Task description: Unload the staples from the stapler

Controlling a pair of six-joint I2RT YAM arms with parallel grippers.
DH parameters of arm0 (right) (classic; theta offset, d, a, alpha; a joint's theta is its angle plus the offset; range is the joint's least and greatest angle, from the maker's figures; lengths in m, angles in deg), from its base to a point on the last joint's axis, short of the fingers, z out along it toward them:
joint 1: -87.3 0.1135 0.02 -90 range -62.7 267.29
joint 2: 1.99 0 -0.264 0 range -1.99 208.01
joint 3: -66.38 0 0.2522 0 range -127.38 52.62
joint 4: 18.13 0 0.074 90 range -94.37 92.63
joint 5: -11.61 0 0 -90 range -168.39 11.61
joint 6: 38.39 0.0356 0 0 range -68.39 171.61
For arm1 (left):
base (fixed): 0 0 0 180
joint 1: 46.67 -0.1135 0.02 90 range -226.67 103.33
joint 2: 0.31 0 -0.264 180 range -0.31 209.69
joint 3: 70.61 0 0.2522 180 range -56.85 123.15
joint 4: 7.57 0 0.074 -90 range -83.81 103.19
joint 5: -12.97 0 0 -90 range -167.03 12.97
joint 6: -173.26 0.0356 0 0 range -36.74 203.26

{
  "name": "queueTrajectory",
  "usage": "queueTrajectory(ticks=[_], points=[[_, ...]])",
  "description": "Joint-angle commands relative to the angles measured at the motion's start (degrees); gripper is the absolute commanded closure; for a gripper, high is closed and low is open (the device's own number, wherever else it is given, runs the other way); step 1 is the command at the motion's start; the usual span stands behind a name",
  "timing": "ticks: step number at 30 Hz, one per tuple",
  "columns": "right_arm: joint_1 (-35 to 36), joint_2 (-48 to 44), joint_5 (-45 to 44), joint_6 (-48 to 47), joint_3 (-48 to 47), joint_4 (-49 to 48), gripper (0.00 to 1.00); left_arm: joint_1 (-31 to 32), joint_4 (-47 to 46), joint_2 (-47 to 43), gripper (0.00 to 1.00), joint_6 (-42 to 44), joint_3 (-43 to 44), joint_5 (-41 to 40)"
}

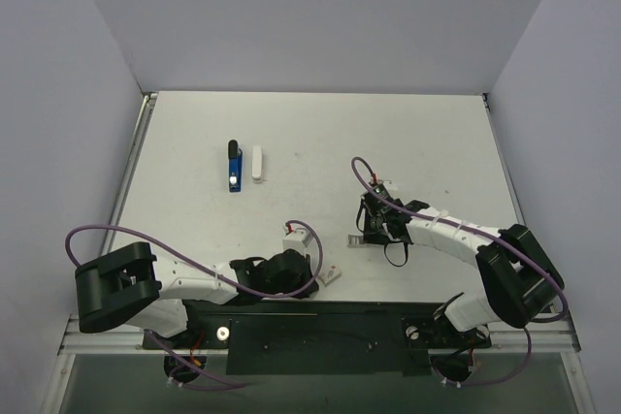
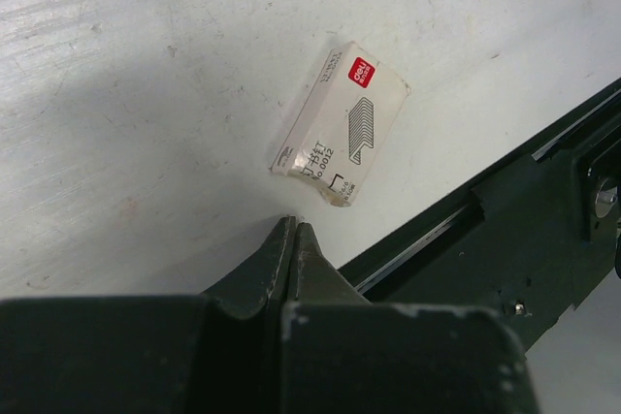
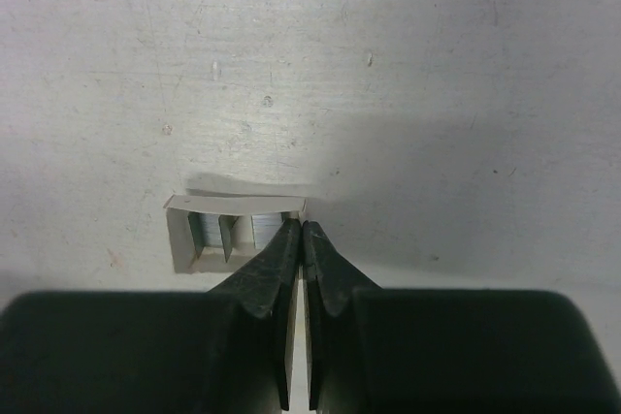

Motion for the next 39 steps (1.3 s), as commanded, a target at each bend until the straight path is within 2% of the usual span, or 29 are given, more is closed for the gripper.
queueTrajectory(ticks=[1,5,12,39], points=[[0.0,-2.0,0.2,0.1,0.8,1.8,1.00,-0.5,-0.5,0.7,1.00,0.2,1.4,0.0],[0.9,-4.5,-0.4,0.6,2.1,2.9,1.00,-1.1,-0.4,0.7,1.00,0.3,1.2,0.1],[7.4,-7.6,-6.9,2.0,1.7,7.0,1.00,-2.1,-0.5,0.7,1.00,0.8,0.8,0.4],[20.0,-1.7,-13.0,6.2,-2.0,10.2,1.00,-2.5,-2.8,1.0,1.00,0.6,-0.6,0.3]])
